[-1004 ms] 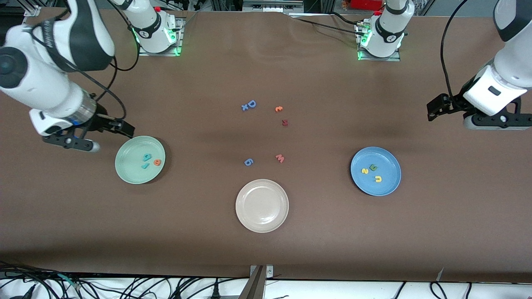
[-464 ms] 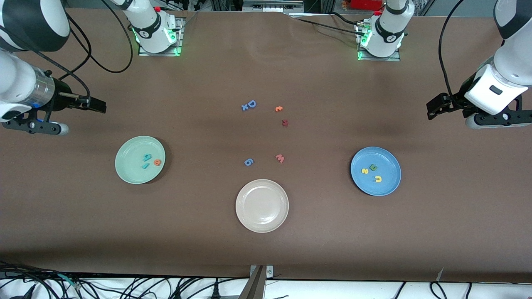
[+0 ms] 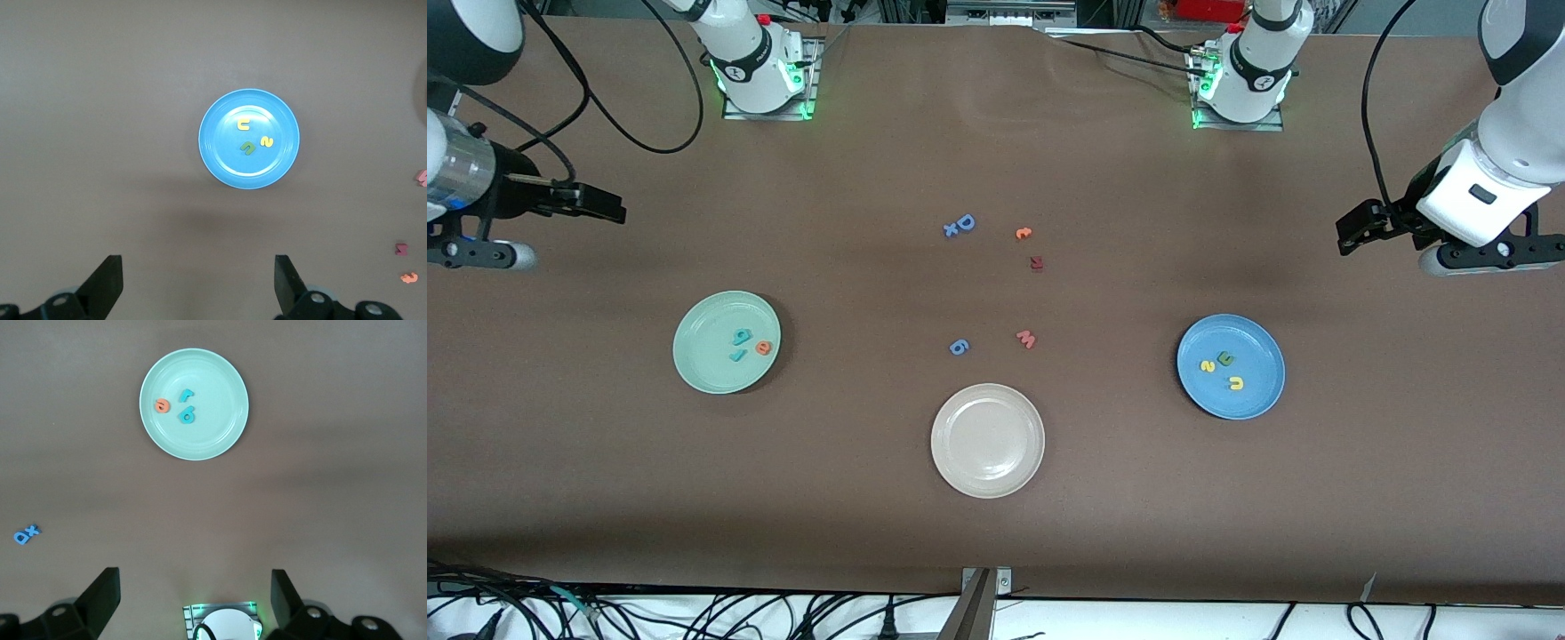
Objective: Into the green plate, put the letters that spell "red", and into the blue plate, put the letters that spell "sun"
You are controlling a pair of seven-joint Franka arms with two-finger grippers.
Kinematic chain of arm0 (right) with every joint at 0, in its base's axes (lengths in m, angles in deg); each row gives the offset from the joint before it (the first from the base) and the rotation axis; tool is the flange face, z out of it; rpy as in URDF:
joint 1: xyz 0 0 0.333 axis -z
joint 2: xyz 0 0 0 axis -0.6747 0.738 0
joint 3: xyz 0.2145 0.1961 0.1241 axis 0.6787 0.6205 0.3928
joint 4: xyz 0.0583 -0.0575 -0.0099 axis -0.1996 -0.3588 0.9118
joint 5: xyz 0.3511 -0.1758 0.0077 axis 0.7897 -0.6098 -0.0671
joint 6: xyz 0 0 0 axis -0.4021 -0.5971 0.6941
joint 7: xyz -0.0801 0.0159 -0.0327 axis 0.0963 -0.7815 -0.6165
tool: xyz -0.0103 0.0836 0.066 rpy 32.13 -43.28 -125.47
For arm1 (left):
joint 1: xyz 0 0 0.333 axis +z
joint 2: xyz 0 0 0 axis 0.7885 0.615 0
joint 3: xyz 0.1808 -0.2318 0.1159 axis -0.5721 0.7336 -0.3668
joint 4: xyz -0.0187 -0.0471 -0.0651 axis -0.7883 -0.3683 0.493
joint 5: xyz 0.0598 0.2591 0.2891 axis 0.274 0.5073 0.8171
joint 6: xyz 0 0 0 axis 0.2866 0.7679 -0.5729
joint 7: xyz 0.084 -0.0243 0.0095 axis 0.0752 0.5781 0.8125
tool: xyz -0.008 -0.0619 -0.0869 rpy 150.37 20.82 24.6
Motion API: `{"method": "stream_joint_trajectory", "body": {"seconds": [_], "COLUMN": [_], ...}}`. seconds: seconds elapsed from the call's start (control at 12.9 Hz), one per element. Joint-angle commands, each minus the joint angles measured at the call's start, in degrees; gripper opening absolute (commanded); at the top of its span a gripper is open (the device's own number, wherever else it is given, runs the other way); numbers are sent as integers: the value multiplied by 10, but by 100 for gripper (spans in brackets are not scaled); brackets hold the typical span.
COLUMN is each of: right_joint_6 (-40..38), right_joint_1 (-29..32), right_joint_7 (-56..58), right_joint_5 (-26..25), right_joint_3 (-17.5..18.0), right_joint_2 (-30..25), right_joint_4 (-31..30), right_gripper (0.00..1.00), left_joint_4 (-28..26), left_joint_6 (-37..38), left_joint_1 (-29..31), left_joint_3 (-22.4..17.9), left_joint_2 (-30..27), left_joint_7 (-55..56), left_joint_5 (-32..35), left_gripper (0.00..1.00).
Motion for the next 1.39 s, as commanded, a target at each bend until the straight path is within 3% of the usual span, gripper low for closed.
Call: {"method": "stream_joint_trajectory", "body": {"seconds": [0.0, 1.31], "right_joint_6": [26, 75], "right_joint_1": [-6, -18], "right_joint_7": [14, 43], "right_joint_5": [11, 4], "right_joint_3": [-7, -14], "right_joint_2": [-7, -6], "right_joint_4": [4, 2], "right_gripper": [100, 100], "left_joint_4": [-16, -9], "left_joint_6": [1, 1], "left_joint_1": [1, -2], "left_joint_3": [-2, -15], "left_joint_2": [-22, -26], "left_joint_7": [-3, 14], "left_joint_5": [-16, -32], "left_gripper": [100, 100]}}
